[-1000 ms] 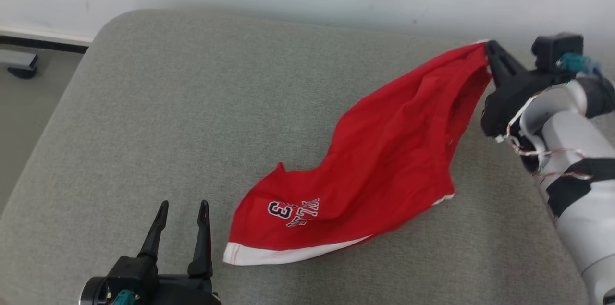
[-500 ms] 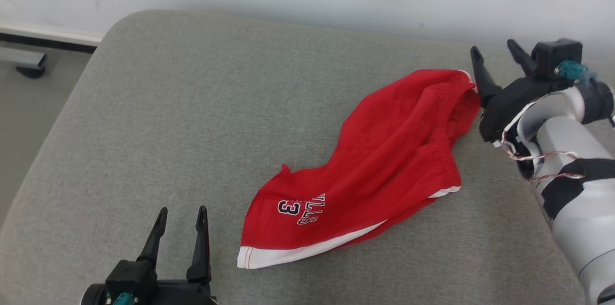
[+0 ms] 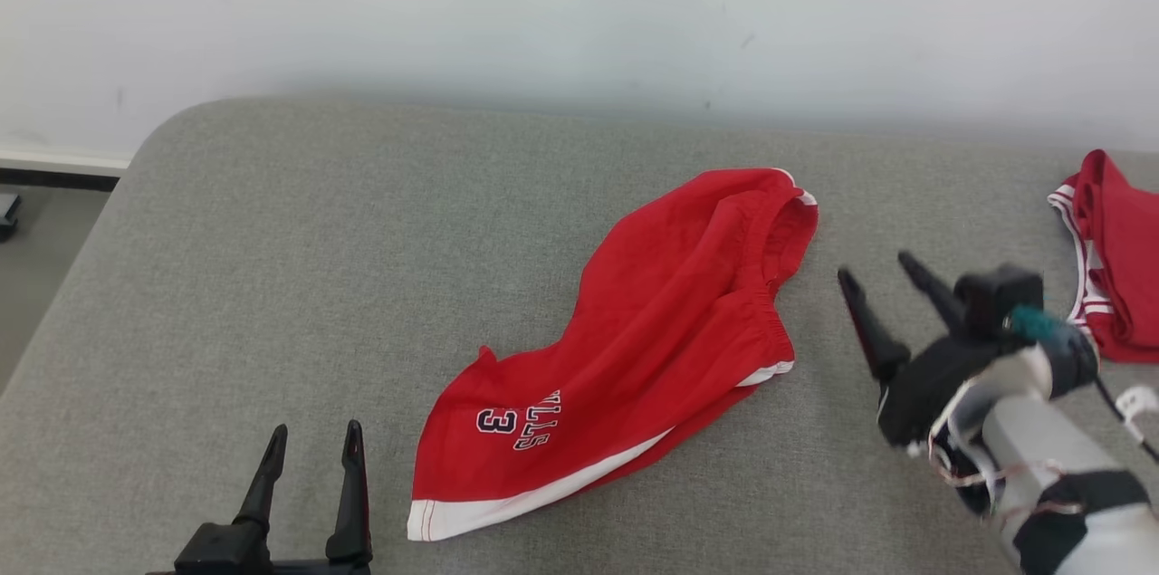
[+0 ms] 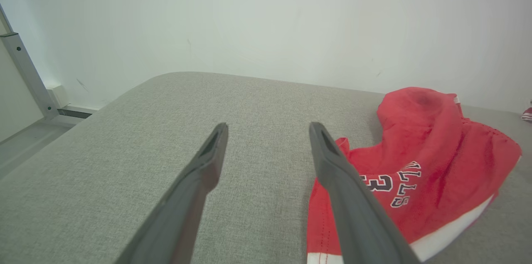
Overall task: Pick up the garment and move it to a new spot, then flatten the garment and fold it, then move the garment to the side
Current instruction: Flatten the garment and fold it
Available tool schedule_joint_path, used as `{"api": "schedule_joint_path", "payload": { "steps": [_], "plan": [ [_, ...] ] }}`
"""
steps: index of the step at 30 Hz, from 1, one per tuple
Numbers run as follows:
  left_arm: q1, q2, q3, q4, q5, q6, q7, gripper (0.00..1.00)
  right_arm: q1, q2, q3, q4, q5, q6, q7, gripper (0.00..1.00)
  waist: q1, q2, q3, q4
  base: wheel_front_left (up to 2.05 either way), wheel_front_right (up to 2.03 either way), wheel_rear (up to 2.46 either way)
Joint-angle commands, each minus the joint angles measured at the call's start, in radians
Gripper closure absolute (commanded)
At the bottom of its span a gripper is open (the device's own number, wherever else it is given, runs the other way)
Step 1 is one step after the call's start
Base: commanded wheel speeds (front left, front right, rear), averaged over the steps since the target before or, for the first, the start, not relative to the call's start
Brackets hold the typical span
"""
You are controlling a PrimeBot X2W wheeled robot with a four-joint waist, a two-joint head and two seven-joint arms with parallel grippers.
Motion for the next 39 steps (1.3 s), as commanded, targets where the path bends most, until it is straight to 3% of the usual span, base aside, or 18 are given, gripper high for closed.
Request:
{"api": "schedule_joint_path", "payload": {
  "steps": [1,11,22,23,25,31,39],
  "plan": [
    [0.012,-0.001,0.007,-0.003,0.005,-0.003,-0.003,0.00,0.066,-0.007,0.013,-0.038,0.018,-0.003,0.006,0.00,0.0001,0.0000,-0.011,-0.008,0.00,0.00,0.00],
    [-0.001,-0.001,0.008,-0.013,0.007,-0.009,-0.003,0.00,0.222,-0.024,0.047,-0.167,0.017,-0.003,0.065,0.00,0.0001,0.0000,0.024,0.003,0.00,0.00,0.00],
    [-0.043,-0.001,-0.017,-0.011,-0.007,-0.005,-0.003,0.00,0.173,-0.046,0.092,-0.170,-0.024,-0.003,0.132,0.01,0.0001,0.0000,0.079,0.062,0.00,0.00,0.00],
    [-0.045,-0.001,-0.017,-0.010,-0.007,-0.007,-0.003,0.00,0.166,-0.047,0.095,-0.165,-0.021,-0.003,0.132,0.55,0.0001,0.0000,0.082,0.066,0.00,0.00,0.00],
    [-0.044,-0.001,-0.016,-0.007,-0.008,-0.008,-0.003,0.00,0.155,-0.046,0.114,-0.160,-0.010,-0.003,0.139,1.00,0.0001,0.0000,0.086,0.072,0.00,0.00,0.00],
    [-0.013,-0.001,-0.008,0.006,-0.006,-0.003,-0.003,0.00,0.189,-0.046,0.150,-0.187,0.027,-0.003,0.094,1.00,0.0001,0.0000,0.049,0.051,0.00,0.00,0.00],
    [0.030,-0.001,0.018,0.015,0.002,-0.006,-0.003,0.00,0.328,-0.118,0.157,-0.394,0.095,-0.003,0.119,1.00,0.0001,0.0000,-0.015,-0.033,0.00,0.00,0.00]
  ]
}}
